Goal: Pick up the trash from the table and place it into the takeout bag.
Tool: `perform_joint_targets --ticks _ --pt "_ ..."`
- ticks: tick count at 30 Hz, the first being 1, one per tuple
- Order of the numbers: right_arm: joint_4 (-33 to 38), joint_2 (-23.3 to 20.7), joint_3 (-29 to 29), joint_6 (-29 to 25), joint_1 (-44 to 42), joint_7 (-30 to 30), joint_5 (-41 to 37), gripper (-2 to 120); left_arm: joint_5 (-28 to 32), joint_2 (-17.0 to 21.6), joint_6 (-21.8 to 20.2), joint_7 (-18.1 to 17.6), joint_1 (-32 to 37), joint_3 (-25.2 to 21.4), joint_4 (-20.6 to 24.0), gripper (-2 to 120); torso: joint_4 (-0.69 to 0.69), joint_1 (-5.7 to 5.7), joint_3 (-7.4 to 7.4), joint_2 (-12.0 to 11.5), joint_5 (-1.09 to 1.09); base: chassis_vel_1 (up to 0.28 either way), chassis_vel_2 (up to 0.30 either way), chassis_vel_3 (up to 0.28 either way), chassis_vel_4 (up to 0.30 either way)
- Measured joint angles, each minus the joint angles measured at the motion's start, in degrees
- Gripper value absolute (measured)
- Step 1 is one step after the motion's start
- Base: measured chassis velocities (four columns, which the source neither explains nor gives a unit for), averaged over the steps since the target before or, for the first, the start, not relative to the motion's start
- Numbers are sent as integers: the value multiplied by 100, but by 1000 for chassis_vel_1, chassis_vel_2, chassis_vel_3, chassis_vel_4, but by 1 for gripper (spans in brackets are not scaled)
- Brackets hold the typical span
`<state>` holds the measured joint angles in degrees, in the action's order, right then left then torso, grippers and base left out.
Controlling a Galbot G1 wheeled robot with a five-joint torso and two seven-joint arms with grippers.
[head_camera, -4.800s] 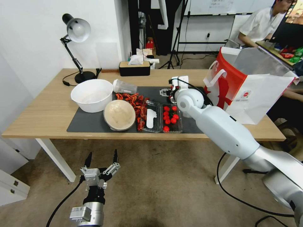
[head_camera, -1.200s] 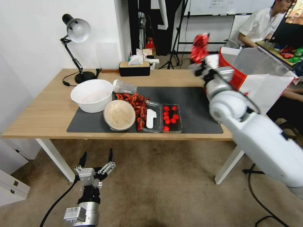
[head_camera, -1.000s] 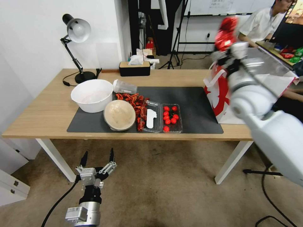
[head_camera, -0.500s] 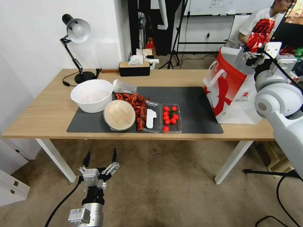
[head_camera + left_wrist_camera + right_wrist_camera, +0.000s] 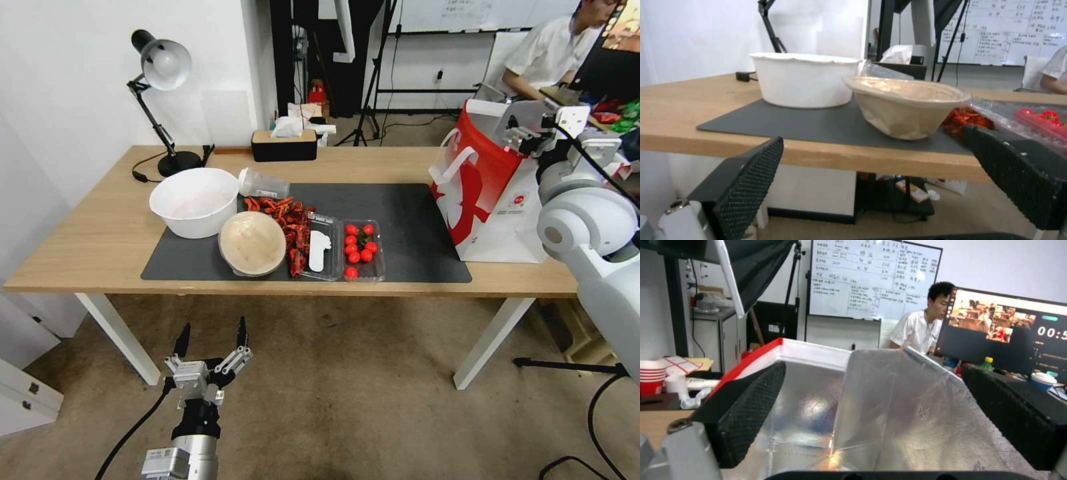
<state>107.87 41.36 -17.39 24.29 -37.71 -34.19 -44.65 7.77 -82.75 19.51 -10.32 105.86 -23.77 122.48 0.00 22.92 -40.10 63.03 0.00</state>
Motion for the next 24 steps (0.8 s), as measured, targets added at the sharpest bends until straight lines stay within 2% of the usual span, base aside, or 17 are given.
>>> perform_joint_targets --ticks 10,24 --pt "100 -71 -147 25 -217 16 -63 100 -55 -19 -24 -1 -37 114 -23 100 0 0 0 0 0 0 0 0 0" --pt "148 -59 -144 25 -227 35 -57 100 -51 0 -31 -4 51 42 47 100 0 0 -1 0 0 0 0 0 0"
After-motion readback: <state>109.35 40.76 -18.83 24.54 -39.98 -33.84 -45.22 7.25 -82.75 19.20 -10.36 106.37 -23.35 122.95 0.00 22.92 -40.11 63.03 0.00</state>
